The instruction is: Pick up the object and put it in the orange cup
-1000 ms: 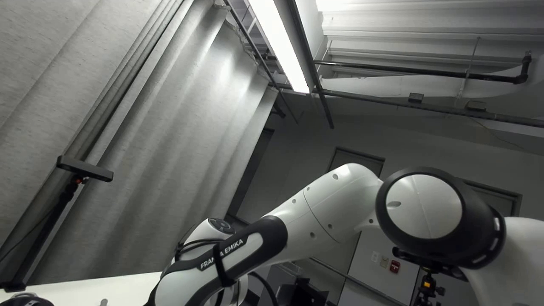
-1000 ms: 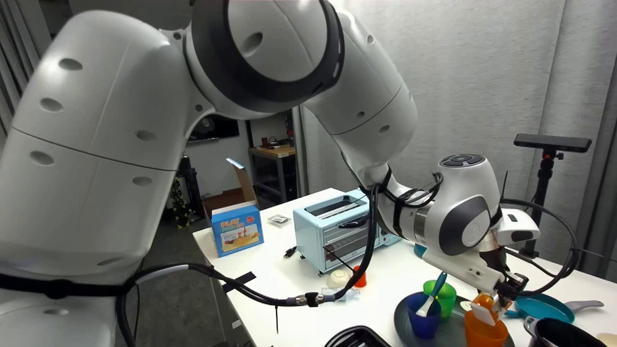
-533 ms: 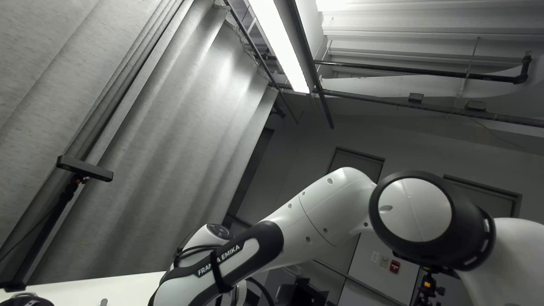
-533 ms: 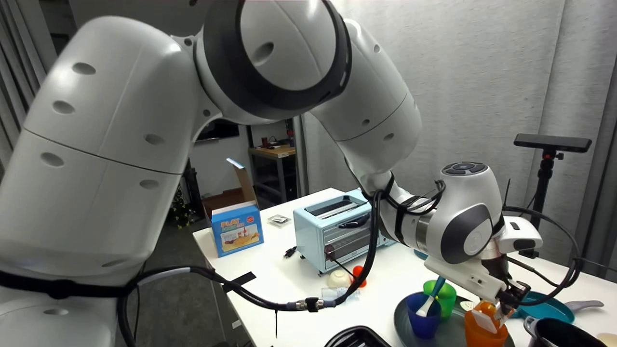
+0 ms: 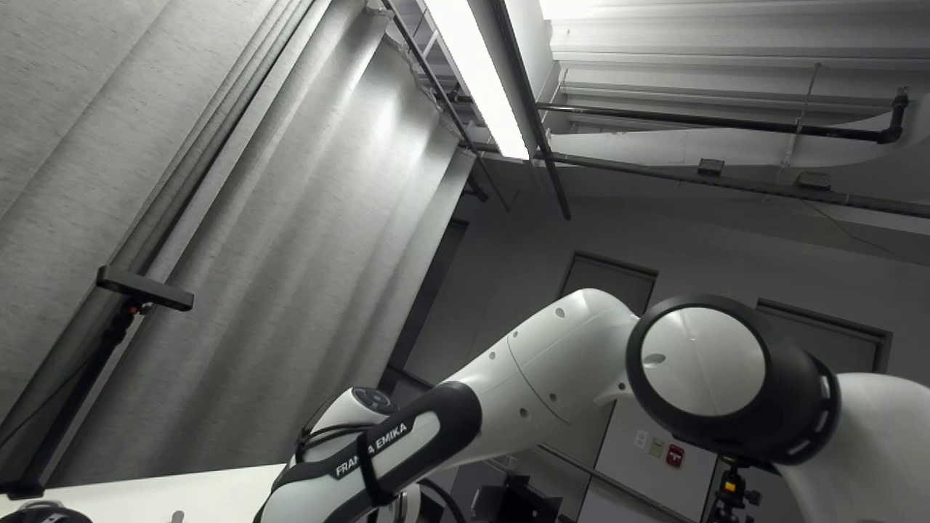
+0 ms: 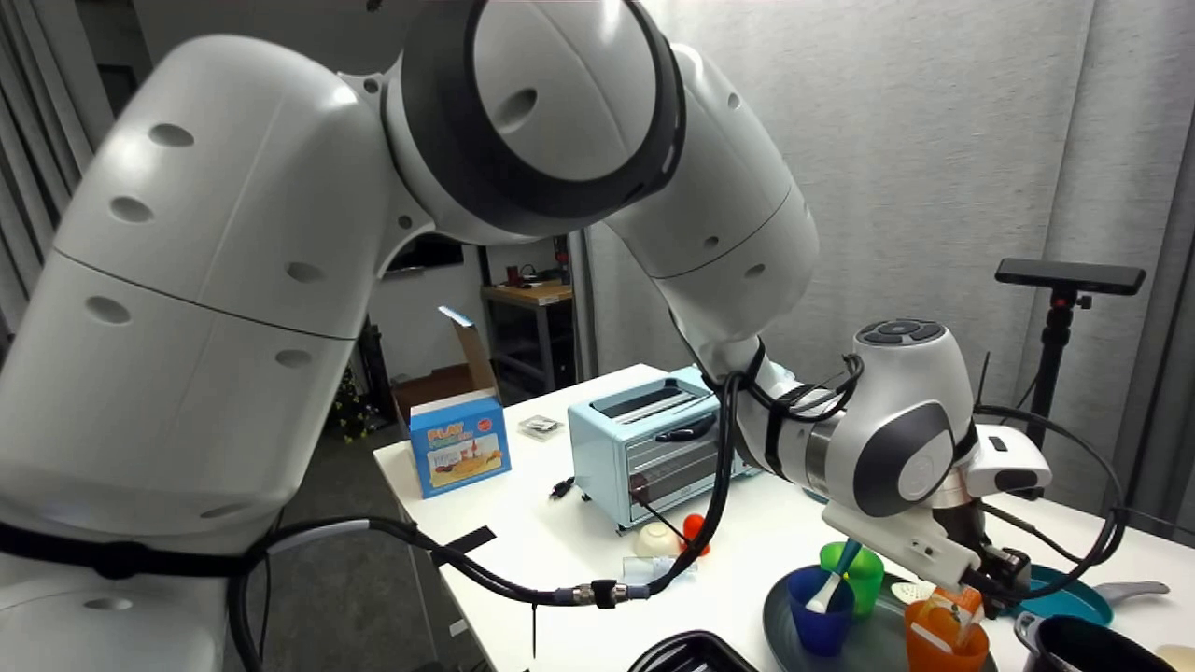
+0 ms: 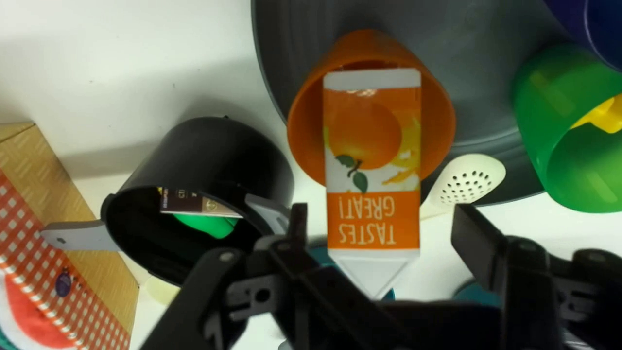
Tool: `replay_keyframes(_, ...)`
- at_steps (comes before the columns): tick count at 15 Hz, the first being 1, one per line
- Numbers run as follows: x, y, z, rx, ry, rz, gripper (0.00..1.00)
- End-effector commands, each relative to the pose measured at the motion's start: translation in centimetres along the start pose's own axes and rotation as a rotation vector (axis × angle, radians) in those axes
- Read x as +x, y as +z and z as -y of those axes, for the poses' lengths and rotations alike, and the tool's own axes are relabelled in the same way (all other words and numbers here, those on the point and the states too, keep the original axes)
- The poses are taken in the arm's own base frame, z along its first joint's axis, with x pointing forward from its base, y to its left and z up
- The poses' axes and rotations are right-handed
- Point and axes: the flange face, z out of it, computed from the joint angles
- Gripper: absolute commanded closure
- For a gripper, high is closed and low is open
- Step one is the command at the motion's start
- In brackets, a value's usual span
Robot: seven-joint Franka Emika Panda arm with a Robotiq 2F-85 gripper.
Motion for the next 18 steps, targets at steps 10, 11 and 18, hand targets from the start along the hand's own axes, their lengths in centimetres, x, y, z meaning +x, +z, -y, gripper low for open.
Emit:
replay_keyframes(10, -0.5, -0.9, 1.8, 0.018, -0.026, -0.035, 0.0)
replay_keyframes(11, -0.7, -1.2, 2.2, 0.017, -0.037, -0.035, 0.0)
replay_keyframes(18, -1.5, -3.9, 1.5, -0.039, -0.031, -0.078, 0.0)
